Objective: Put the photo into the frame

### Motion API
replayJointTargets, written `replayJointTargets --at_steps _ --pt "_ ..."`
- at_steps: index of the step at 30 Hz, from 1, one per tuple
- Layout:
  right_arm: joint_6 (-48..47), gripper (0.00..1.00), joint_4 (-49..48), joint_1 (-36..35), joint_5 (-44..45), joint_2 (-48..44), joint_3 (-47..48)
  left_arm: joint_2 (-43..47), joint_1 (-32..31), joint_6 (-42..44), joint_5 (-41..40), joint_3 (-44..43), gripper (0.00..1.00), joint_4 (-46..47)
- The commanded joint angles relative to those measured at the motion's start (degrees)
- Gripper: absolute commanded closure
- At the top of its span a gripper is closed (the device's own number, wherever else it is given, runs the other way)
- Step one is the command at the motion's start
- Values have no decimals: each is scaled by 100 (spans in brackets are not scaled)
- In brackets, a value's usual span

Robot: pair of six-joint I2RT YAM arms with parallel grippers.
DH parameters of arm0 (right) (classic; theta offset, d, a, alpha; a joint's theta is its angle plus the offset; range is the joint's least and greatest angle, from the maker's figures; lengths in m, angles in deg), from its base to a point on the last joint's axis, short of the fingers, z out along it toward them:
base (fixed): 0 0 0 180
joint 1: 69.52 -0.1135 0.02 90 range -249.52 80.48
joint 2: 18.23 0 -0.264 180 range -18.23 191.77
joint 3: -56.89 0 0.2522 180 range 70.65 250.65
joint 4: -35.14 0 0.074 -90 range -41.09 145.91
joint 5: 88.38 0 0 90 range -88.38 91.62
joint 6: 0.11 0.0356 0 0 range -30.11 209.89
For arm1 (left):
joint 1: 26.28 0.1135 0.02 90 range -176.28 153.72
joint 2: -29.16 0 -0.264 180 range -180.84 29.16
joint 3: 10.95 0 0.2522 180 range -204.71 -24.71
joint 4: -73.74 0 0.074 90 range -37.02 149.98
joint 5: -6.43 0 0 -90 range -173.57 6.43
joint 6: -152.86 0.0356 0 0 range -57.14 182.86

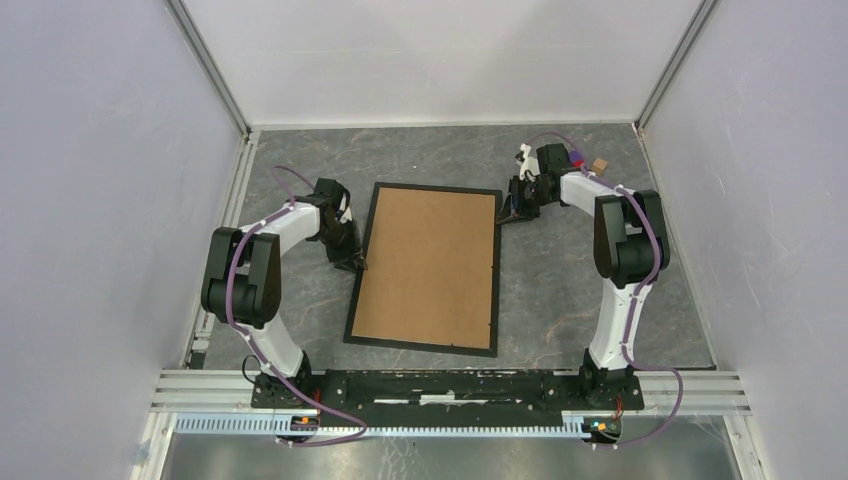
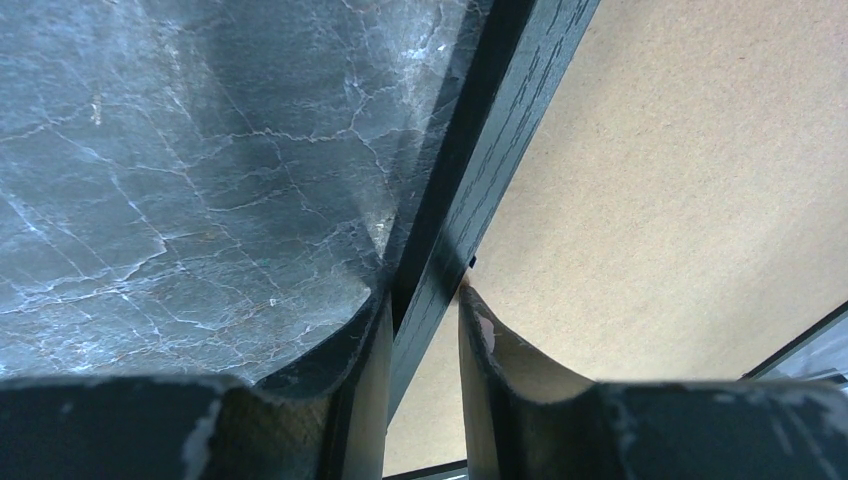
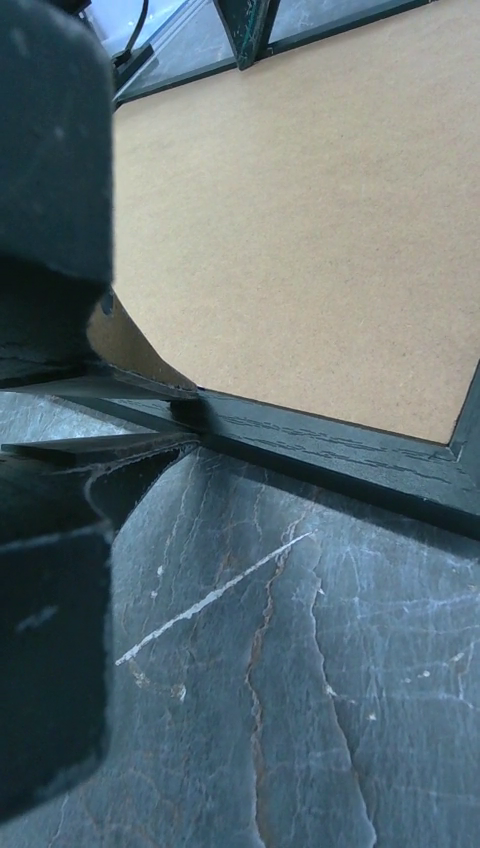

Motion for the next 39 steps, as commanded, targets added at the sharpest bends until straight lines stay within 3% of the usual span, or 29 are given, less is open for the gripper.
replayJointTargets --at_steps 1,13,19,25,26,29,31,33,36,39 --pt "-157 76 610 -112 693 487 142 -55 -105 186 86 -16 65 142" --pt "346 74 1163 -422 1566 1189 642 -196 -158 340 152 -28 66 117" --pt "420 64 1687 -820 2034 1737 1251 -292 -154 380 285 -65 66 121" --pt "530 61 1894 -1202 2714 2030 1573 -276 -154 396 330 13 66 144" --pt "474 60 1953 -1278 2635 2108 1785 -254 -158 393 329 22 66 146" --pt "495 53 1322 -1306 890 1715 1996 -107 -160 362 418 21 64 203" --pt "417 37 707 -1241 845 872 1551 76 -158 374 378 -60 56 127" --pt "12 27 804 -1158 1267 286 1286 362 -158 331 124 -85 43 -45" --pt "-642 24 1065 -1088 1637 -281 791 893 -168 30 -174 53 26 -395" --pt "-952 24 600 -1084 1952 -853 156 1554 -325 -490 -285 372 22 -736"
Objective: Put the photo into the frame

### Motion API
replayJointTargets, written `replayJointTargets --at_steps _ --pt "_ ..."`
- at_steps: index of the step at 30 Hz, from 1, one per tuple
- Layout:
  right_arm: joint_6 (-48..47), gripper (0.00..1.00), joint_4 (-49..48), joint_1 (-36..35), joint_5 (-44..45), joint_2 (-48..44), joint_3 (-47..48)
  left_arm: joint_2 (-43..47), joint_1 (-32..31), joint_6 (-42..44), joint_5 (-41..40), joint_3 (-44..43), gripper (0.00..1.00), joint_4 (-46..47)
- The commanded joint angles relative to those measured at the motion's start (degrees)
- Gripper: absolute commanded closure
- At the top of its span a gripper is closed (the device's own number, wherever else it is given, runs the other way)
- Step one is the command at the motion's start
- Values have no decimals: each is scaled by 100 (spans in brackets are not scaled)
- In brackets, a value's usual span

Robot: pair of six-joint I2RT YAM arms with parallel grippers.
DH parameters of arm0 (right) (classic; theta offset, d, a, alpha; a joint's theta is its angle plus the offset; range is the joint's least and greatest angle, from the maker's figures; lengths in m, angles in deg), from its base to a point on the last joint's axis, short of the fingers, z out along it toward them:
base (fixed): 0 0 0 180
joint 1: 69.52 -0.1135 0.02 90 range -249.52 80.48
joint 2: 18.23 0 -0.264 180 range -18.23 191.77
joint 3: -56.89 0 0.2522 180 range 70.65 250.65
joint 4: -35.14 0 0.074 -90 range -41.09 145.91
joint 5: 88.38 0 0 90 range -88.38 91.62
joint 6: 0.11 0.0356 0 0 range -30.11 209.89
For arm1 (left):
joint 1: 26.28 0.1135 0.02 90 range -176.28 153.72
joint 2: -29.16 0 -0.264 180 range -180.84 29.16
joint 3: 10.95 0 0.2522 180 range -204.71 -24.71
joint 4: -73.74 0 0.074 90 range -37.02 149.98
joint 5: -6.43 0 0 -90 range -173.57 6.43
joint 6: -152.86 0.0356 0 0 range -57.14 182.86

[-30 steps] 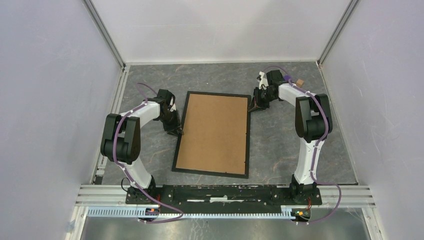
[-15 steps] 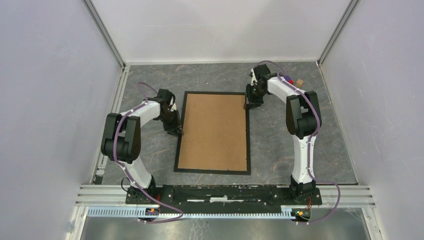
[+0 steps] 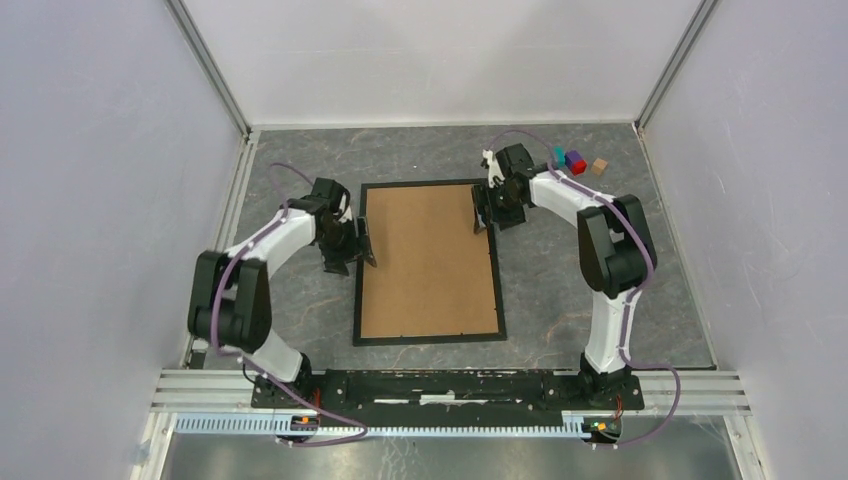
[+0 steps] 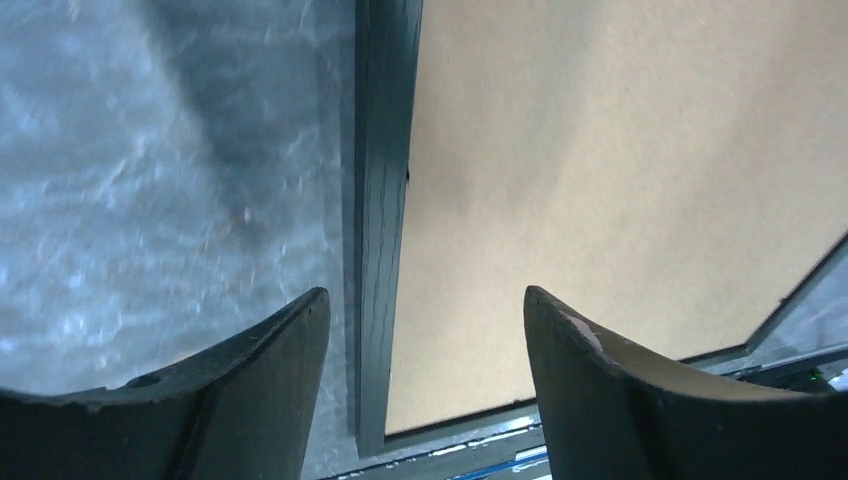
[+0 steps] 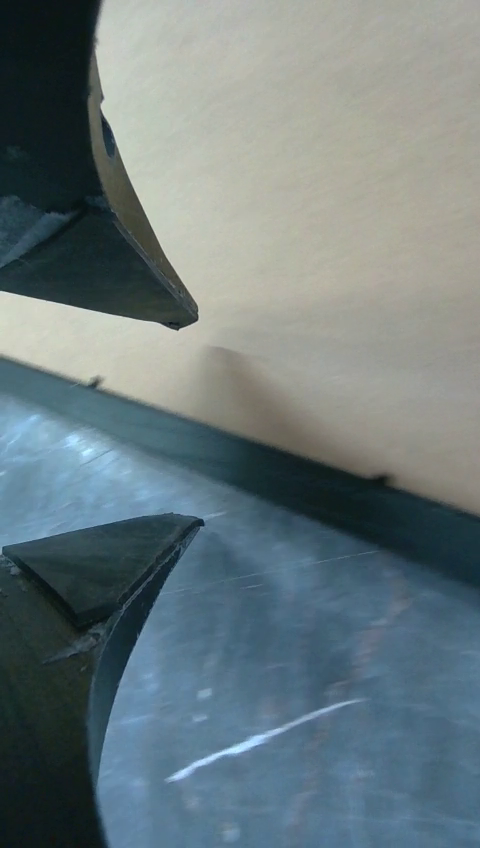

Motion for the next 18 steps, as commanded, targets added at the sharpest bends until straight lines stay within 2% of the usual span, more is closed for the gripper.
replayJointTargets --at_steps 1,4,9,13,18 --pt "-769 24 -592 29 473 -956 -602 1281 -314 -822 -308 441 21 -542" --pt "-1186 24 -883 7 431 -908 -205 2178 -872 -1992 -218 954 9 -657" --pt "-2046 21 -900 25 137 16 1169 3042 -2319 -3988 -226 1417 2 -614" --pt "-1990 21 -1321 30 -512 623 1992 3263 -3038 -5246 -398 1802 0 -178" --pt "-1455 21 -2060 27 -1216 1221 2378 3062 -3979 -6716 -547 2358 0 785"
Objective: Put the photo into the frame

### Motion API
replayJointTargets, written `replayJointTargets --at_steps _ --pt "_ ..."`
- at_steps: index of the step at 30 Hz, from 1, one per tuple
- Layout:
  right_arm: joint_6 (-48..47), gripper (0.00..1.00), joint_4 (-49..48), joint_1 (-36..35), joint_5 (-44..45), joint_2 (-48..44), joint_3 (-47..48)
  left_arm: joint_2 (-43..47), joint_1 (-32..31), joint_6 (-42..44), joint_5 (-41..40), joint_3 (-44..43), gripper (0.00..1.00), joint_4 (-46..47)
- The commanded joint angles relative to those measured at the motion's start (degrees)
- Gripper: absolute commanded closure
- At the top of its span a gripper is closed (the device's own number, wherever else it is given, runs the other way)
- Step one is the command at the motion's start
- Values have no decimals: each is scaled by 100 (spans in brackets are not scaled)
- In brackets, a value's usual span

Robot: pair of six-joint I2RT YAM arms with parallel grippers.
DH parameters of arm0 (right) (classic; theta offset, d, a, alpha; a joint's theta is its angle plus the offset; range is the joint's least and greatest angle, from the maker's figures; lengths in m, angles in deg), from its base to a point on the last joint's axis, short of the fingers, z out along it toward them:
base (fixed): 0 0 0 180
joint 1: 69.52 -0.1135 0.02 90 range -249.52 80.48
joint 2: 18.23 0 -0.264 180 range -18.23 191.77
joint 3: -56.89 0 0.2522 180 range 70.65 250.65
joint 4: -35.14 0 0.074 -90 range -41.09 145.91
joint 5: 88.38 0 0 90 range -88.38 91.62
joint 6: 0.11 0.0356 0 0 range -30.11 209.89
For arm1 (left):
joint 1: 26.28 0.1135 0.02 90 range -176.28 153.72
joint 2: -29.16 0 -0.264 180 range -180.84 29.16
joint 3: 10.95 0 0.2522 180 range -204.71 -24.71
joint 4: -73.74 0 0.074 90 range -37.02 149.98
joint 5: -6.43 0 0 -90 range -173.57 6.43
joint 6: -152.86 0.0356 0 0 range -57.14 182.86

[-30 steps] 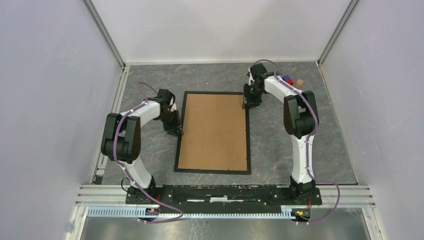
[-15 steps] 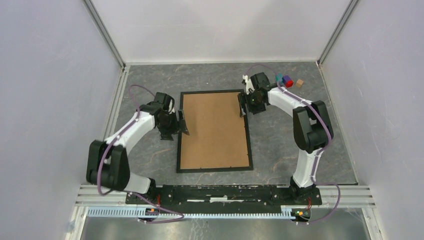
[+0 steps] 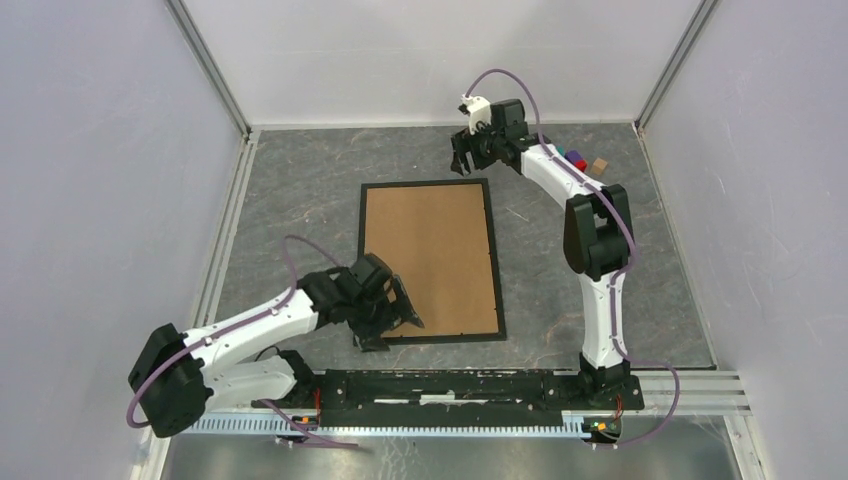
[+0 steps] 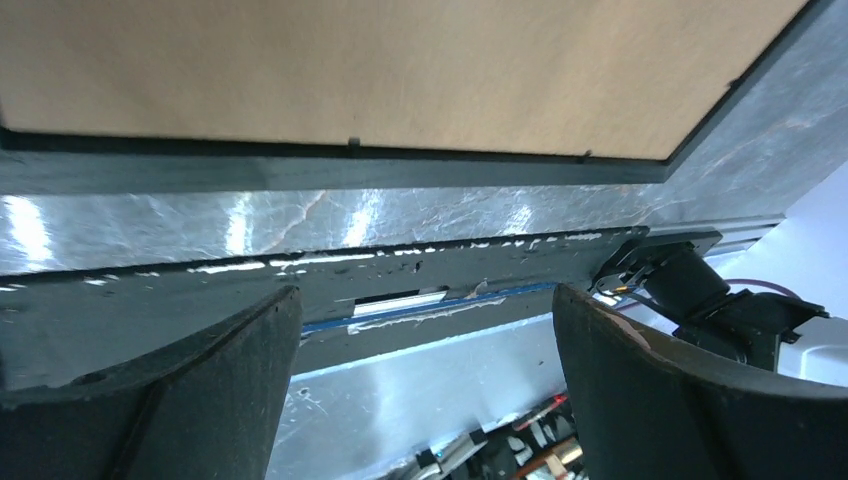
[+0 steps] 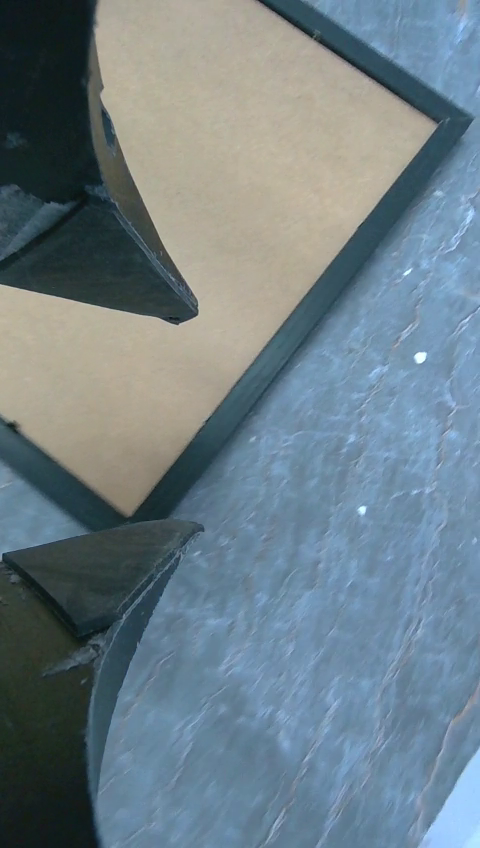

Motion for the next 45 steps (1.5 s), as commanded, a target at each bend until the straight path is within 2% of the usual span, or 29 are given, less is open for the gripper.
replayJointTargets --at_steps 1,3,7,11,17,22,26,30,35,39,45 --pt "261 21 -623 14 -748 599 499 -143 -676 -1999 -331 419 0 991" --pt "325 22 -508 19 -841 935 795 -236 -911 -2372 -603 559 1 1268" --pt "415 24 -561 12 -951 1117 797 -633 -1078 -2410 -998 537 7 1339" --pt "317 26 -629 12 -875 1026 376 -990 -1078 -2408 -955 615 10 1727" --pt "290 27 -615 78 -953 995 -47 -1202 -1069 -2377 -1148 598 11 1555" --pt "400 29 113 170 -954 1052 88 -1357 -694 -2030 -1156 629 10 1405" --pt "419 30 240 324 -838 457 -922 -1578 93 -936 -1085 404 9 1136" --pt "716 31 266 447 -634 -301 -2181 -1764 862 389 -1433 -182 7 757" --pt "1533 31 -1088 451 -815 -1965 -4954 -2446 1952 2286 -1486 -1201 4 418" --pt "1966 31 -1793 384 -1196 -3145 -6646 -3300 2621 3501 -1313 -2127 4 166" --pt "2212 31 -1893 225 -1602 -4467 -7863 -4164 3272 4158 -1044 -3017 5 72"
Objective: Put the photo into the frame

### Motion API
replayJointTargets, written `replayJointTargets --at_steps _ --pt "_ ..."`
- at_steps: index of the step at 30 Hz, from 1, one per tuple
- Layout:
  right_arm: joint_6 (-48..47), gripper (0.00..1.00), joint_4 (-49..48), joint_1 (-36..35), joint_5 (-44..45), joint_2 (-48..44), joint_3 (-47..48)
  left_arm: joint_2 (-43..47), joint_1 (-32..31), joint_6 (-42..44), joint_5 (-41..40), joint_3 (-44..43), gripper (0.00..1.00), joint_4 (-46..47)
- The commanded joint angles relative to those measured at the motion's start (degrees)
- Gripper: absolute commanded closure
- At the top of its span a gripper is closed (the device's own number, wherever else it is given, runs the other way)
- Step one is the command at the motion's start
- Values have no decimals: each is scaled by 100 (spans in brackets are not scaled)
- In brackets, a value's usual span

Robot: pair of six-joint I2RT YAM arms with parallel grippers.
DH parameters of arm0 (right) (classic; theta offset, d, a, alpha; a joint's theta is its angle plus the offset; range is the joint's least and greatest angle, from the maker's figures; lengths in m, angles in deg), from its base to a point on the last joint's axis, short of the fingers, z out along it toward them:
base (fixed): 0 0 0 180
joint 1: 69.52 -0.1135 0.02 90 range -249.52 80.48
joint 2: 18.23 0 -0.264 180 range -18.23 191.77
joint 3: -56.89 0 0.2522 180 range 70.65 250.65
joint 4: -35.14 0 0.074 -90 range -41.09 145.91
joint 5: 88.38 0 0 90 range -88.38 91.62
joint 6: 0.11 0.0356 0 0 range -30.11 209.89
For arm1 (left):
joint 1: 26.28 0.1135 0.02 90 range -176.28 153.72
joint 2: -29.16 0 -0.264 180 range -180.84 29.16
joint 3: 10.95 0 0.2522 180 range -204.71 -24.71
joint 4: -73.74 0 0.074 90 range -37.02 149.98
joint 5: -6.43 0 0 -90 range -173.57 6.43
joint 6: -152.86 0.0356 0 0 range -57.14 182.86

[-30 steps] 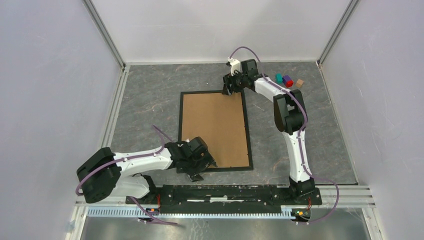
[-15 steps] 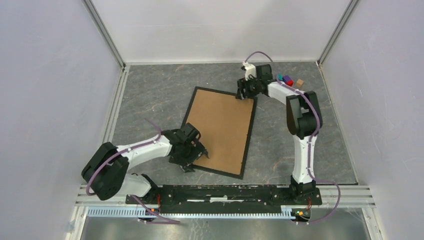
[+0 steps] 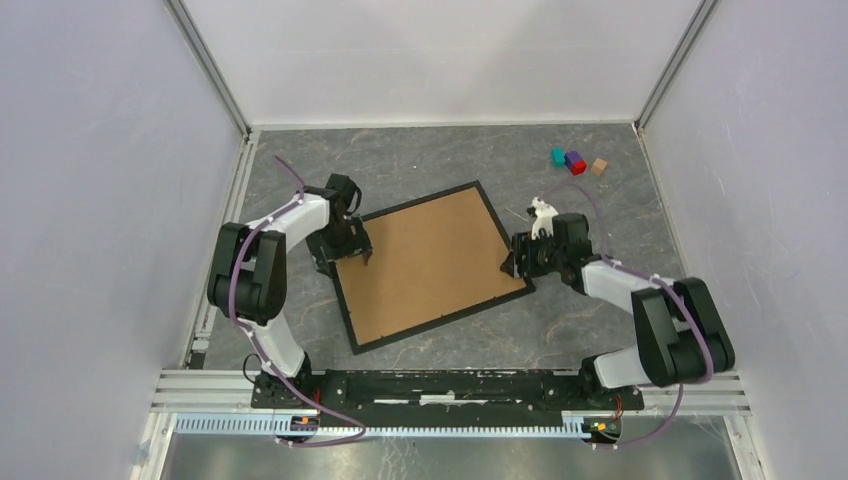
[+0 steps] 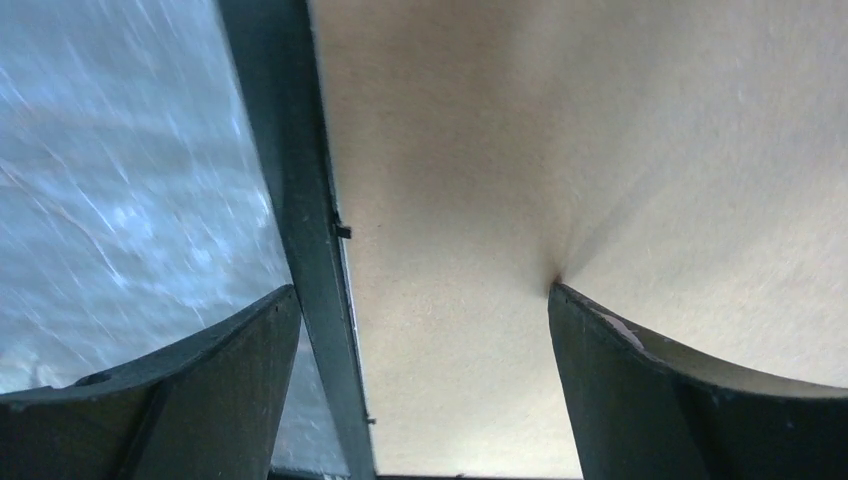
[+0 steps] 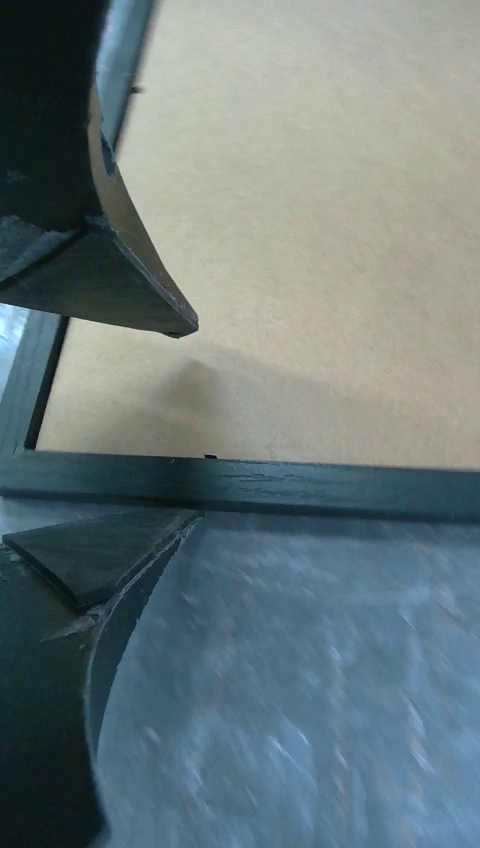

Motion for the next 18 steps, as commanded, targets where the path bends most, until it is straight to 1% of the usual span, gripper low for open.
replayJointTargets --at_steps 1,4,5,6,7,8,9,11,13,14,18 --pt "645 31 786 -453 -1422 -556 -744 -406 257 823 363 -552 5 828" --pt "338 31 1307 -437 -1682 -1075 -780 -432 432 1083 377 -652 7 819" --pt "142 31 1651 -376 -1429 -1199 -654 -419 465 1167 377 -651 7 798" --pt "-62 30 2042 -232 -1156 -1241 -461 -419 491 1235 443 -660 6 722" --pt "-194 29 2260 -3 -1080 -1201 -294 -422 519 1307 617 -665 5 669" --pt "-258 29 2362 295 -1260 -1085 -173 -405 545 1362 766 -621 5 641" --pt "-319 31 2453 483 -1421 -887 6 -366 569 1416 858 -560 4 634" --pt "-542 37 2720 557 -1444 -438 425 -232 592 1521 995 -397 3 690" --pt "-583 48 2799 553 -1570 -85 597 -81 630 1612 986 -273 2 696" --pt "-598 51 2773 555 -1576 -9 609 0 652 1649 975 -229 2 701" --pt "-571 54 2684 553 -1257 67 677 143 724 1765 968 -117 3 732"
